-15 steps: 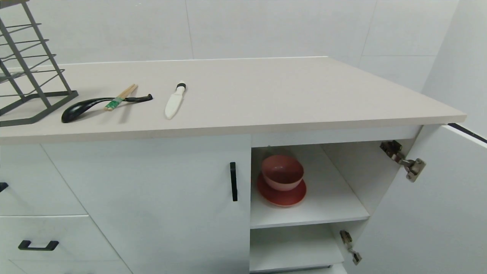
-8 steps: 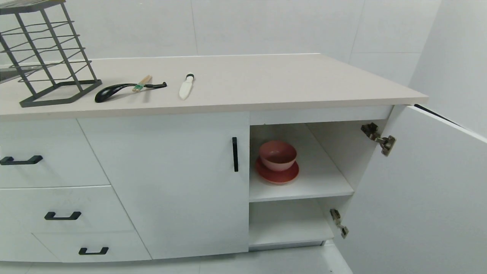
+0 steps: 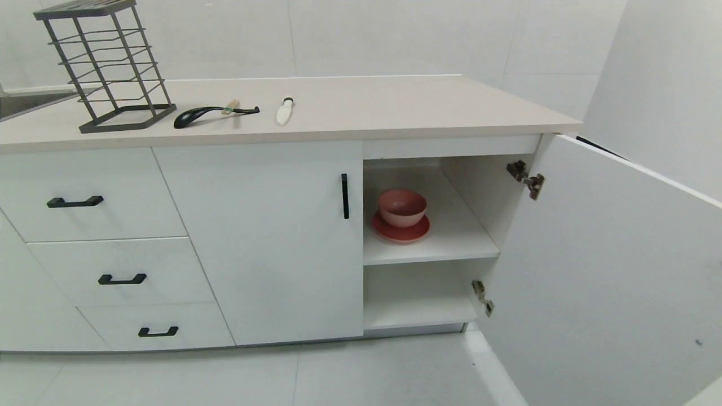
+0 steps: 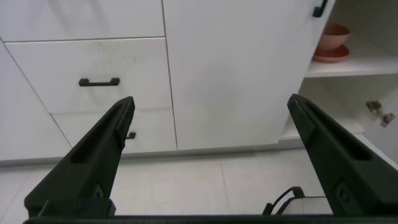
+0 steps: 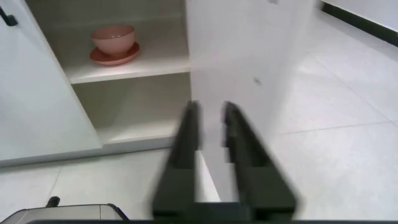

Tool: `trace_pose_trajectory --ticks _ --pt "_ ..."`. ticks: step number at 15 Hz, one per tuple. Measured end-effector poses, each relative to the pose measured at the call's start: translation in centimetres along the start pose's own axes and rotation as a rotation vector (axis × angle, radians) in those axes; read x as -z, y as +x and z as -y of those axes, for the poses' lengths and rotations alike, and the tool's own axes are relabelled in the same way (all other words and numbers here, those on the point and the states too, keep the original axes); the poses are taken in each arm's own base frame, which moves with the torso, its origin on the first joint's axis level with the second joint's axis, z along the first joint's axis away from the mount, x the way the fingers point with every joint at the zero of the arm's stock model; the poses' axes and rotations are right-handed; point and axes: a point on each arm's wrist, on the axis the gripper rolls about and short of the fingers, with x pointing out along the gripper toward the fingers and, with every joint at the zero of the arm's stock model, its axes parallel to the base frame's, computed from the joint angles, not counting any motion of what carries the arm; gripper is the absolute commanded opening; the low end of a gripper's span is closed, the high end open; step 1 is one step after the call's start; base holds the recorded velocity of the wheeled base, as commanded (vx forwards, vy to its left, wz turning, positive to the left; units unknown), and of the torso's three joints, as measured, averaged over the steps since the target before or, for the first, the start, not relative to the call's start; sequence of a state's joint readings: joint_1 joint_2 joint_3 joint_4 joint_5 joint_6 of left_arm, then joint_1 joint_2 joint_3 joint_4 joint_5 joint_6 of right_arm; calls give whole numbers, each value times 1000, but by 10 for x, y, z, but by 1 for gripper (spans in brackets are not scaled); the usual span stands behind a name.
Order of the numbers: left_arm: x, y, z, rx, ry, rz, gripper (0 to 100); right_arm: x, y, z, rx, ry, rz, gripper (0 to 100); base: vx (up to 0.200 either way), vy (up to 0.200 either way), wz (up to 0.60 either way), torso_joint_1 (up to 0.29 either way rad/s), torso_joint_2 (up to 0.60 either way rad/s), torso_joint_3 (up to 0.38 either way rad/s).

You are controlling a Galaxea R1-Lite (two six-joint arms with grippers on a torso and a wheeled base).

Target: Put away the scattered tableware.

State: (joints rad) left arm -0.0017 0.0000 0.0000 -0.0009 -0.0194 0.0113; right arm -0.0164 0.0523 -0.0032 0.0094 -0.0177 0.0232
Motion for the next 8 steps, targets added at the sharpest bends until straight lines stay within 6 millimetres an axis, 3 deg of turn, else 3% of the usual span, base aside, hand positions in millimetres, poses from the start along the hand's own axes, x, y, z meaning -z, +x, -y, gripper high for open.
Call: trace_pose_trajectory --ticks 2,8 --pt "0 0 0 0 0 1 100 0 0 0 -1 0 3 0 0 -200 0 2 -5 5" --pt "0 0 0 0 0 0 100 1 -2 0 -8 1 21 0 -200 0 0 2 5 0"
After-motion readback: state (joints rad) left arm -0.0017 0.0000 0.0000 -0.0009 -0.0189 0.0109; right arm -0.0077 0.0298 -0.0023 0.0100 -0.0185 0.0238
